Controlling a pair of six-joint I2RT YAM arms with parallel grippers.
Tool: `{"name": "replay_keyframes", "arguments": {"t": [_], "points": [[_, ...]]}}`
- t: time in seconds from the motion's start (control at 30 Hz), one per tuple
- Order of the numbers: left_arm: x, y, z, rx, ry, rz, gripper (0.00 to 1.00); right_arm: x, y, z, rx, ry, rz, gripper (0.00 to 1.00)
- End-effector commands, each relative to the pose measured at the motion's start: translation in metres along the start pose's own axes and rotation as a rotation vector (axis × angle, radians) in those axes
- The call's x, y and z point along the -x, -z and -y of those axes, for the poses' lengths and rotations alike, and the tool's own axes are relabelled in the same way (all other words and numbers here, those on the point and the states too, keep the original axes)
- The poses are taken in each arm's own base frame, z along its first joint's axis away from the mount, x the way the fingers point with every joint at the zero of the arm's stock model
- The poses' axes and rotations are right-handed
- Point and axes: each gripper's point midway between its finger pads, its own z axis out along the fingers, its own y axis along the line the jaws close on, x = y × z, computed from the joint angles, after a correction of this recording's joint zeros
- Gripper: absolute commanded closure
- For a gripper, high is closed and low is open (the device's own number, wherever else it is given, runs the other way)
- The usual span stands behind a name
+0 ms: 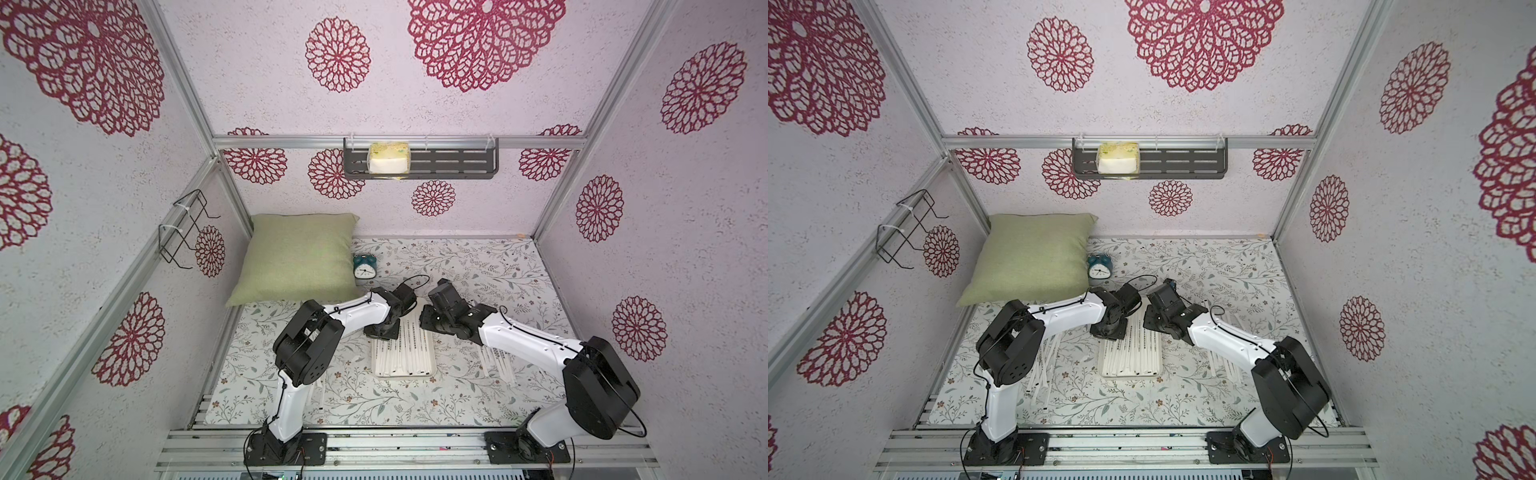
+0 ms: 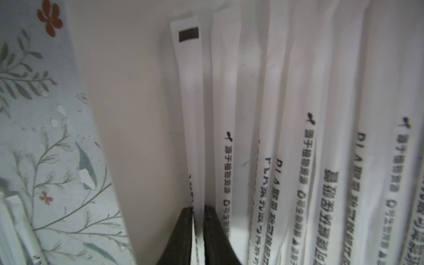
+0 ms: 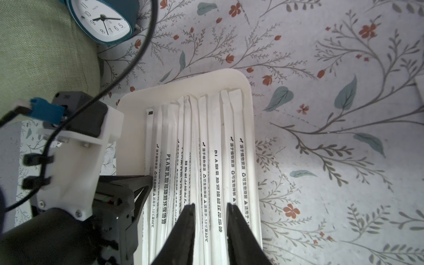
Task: Put the straws into the storage box
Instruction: Place the straw in the storage box.
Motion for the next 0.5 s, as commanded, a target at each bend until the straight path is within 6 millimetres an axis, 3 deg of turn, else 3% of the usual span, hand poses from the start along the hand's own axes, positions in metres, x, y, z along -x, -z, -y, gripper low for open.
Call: {"name": "replay_keyframes", "arguments": {"t": [0.0,0.33,0.37,0.47], "points": [[0.007,0.004,-0.003,0.003,0.020,0.018,0.80,0.006,0.007,-0.001,0.015,0.013,0.024,0.70],[0.021,0.037,-0.011,-0.002,0.049,0.070,0.68,0.009,0.012,0.002,0.002,0.017,0.035,0.70],[0.027,0.056,-0.012,-0.030,0.064,0.108,0.66,0.010,0.015,0.005,-0.002,0.015,0.038,0.70],[0.034,0.086,-0.018,-0.065,0.094,0.167,0.65,0.012,0.022,0.022,-0.022,0.000,0.033,0.70]]}}
